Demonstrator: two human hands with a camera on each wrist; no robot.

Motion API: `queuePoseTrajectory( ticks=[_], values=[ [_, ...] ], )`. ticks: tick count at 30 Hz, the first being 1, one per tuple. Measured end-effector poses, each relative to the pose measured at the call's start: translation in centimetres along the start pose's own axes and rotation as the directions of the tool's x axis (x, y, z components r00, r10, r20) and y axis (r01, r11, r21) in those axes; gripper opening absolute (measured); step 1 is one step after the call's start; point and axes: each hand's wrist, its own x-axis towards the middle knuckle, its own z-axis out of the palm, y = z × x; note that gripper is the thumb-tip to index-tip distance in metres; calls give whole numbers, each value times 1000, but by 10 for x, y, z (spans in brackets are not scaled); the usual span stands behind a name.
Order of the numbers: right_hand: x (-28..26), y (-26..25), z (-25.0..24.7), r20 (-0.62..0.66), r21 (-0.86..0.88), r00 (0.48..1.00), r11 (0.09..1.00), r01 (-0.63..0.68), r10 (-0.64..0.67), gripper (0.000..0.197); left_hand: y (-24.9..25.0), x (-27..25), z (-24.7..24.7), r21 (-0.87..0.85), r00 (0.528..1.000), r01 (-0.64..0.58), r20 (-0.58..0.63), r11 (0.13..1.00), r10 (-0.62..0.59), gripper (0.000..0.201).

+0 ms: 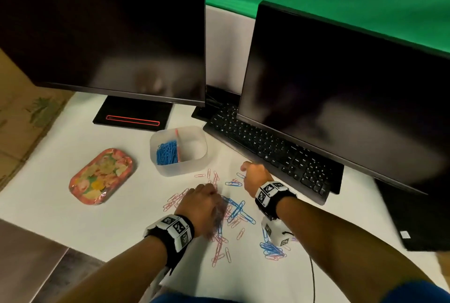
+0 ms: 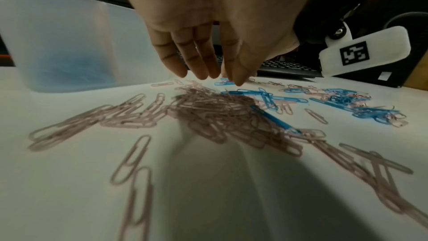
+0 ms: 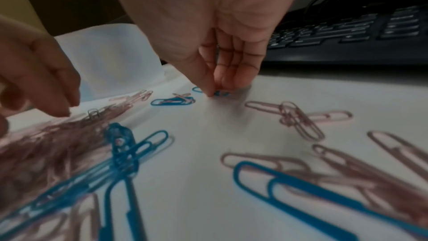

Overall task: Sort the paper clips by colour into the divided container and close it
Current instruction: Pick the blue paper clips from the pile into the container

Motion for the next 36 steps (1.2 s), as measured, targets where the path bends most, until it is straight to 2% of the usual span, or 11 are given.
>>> queuePoseTrajectory(
  ticks=[5,8,13,15,18,22,28,30,33,34,36],
  values=[
    [-5,2,1,27,-3,1000,1000,-7,7,39,17,29,-4,-16,1000,-8,-17,1000,7,39],
    [-9,7,6,15,34,1000,999,11,-11,33,25,46,-6,1,997,-62,48,998,62,32],
    [-20,23,5,-97,291,994,957,-15,45,4,26,54,0,12,989,-116,97,993,114,19],
    [-24,32,4,-147,393,986,920,-17,81,11,23,56,3,24,990,-118,76,993,116,15],
    [-28,43,7,-123,595,985,803,-27,124,17,18,57,1,-1,993,-105,54,995,104,13],
    [-43,49,7,-31,832,992,553,-40,119,13,9,54,-8,-265,999,-28,-23,964,23,12],
    [-55,43,13,116,924,990,357,-136,77,24,-1,39,-22,-674,984,-30,-148,738,-95,24],
    [-54,38,20,138,889,986,427,-164,93,30,-4,35,-23,-752,981,-10,-135,659,-140,32],
    [-53,23,30,84,675,991,726,-132,102,24,-6,32,-24,-866,969,93,-35,492,-245,35],
    [-54,17,32,53,554,994,825,-109,95,17,-5,31,-25,-915,962,127,20,384,-273,35],
    [-59,6,37,31,368,998,927,-65,58,29,-3,27,-29,-977,946,174,132,120,-295,32]
  ],
)
